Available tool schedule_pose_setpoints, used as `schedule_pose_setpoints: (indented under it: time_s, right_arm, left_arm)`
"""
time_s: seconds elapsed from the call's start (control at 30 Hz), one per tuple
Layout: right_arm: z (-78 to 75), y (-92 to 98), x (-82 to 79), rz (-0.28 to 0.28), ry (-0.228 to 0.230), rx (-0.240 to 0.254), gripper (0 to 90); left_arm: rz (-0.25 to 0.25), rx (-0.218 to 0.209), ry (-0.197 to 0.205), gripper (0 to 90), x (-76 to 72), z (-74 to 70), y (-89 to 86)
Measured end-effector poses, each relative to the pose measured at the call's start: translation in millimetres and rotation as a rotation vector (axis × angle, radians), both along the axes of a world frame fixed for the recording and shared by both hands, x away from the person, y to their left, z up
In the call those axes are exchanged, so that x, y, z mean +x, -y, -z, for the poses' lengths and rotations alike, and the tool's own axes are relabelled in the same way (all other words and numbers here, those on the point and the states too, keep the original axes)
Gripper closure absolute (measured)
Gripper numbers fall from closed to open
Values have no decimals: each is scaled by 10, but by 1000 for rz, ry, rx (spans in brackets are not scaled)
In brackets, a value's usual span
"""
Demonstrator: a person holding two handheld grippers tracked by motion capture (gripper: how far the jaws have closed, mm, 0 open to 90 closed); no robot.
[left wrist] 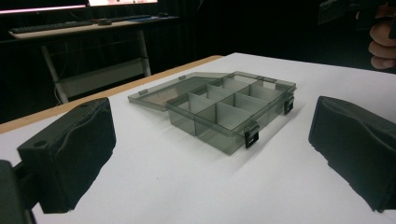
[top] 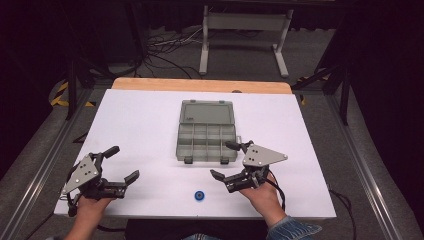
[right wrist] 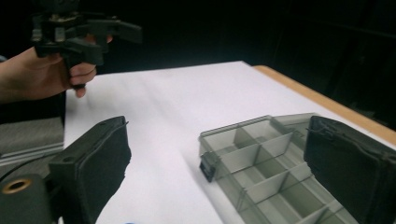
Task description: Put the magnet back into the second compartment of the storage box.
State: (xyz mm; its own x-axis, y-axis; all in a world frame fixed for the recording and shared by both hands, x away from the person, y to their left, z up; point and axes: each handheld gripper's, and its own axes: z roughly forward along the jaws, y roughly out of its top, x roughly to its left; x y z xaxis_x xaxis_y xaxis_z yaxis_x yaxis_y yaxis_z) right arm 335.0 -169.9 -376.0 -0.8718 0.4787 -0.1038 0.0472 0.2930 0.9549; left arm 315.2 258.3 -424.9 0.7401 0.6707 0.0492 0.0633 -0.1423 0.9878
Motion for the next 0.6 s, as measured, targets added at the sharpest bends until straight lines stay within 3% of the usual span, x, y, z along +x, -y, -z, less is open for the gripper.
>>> schedule_pose_setpoints:
  time_s: [0.07, 0.17, 0.4, 0.6]
  right_arm:
    - [-11, -21, -2, -10, -8, -14, 89]
    - [-27, -160, 0, -59, -53, -131, 109]
    - [-15, -313, 47, -103, -149, -294, 106]
    - [-36, -446, 40, -116, -166, -412, 126]
  left_arm:
    - [-2, 1, -1, 14, -1, 0, 2]
    - [0, 4, 2, 14, -6, 0, 9]
    - [1, 5, 0, 14, -3, 0, 7]
    - [7, 7, -4, 15, 2, 0, 10]
